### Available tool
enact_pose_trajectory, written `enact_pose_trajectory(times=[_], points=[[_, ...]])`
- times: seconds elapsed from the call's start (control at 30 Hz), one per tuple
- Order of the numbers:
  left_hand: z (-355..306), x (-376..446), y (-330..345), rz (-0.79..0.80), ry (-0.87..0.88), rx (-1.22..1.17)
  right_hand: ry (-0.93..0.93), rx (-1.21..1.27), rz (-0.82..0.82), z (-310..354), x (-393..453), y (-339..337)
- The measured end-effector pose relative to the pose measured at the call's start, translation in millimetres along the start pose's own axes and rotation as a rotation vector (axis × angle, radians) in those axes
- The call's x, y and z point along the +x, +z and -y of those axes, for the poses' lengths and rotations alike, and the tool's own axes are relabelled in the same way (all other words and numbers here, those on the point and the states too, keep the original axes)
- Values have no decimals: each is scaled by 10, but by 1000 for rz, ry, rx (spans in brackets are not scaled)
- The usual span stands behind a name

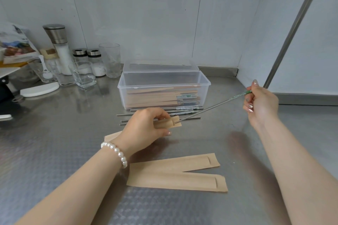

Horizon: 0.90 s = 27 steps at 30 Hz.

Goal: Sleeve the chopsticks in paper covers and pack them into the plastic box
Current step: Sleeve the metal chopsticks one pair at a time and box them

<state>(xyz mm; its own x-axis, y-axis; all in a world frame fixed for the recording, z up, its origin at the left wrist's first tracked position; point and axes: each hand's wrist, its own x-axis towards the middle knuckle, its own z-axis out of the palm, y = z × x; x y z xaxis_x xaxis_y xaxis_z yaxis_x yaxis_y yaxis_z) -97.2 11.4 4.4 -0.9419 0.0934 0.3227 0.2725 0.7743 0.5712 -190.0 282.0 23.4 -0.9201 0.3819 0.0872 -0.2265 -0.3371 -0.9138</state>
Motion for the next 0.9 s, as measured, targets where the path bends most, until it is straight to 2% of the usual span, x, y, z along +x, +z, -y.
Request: enact_pose_trajectory(times=[0.13, 0.3, 0.43, 0.6, 0.9], points=[[13, 5, 14, 2, 13, -15, 68, -54, 107, -45, -21, 34], [10, 2, 22, 0, 30, -32, 250, -300, 431, -102, -155, 90], [13, 11, 21, 1, 30, -37, 310, -473, 690, -137, -301, 168], [8, 4, 26, 21, 39, -33, 318, -511, 820, -206, -399, 240], [-1, 4, 33, 34, 50, -32, 282, -582, 924, -251, -437, 273]])
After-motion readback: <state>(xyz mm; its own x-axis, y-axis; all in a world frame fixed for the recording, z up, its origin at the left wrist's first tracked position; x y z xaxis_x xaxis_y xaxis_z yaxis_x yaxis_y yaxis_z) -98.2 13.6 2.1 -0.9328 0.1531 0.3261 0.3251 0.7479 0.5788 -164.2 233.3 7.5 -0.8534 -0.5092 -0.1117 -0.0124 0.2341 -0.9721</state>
